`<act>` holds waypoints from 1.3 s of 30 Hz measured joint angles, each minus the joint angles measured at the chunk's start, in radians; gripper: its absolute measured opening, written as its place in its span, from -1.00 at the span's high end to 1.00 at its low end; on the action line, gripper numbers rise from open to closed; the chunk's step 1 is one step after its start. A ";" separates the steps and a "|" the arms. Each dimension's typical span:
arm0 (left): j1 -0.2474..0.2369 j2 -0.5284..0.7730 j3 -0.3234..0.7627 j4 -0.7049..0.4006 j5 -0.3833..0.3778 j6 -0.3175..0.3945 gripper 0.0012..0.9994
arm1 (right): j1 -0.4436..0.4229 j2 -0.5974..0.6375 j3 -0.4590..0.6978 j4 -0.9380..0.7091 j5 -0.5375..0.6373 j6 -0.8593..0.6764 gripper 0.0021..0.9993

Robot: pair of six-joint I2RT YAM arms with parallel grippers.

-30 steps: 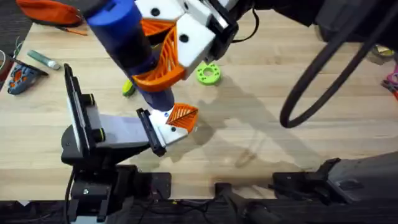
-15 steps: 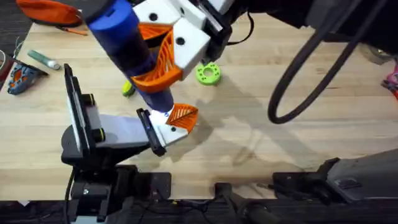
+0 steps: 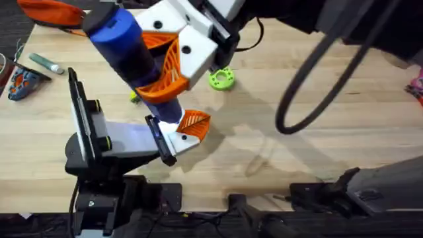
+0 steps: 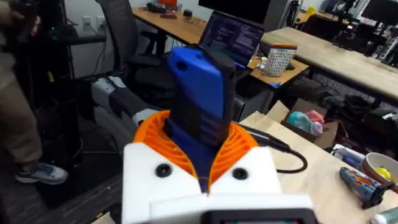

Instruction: Pick up the gripper from the table and insert it into the empty holder that is missing its gripper. Then pick up a screw, insert it into the mounting hole, and use the screwdriver to tighten it. Finally, clean up the table by picking up the vegetable and placing it into the bucket.

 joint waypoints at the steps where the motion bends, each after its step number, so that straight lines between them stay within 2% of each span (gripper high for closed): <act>1: 0.000 0.000 0.000 0.000 0.000 0.000 0.97 | 0.000 0.006 0.000 0.003 0.000 0.000 0.99; 39: 0.000 0.000 0.000 0.000 0.000 0.000 0.97 | -0.007 0.022 0.000 0.006 0.000 0.013 0.99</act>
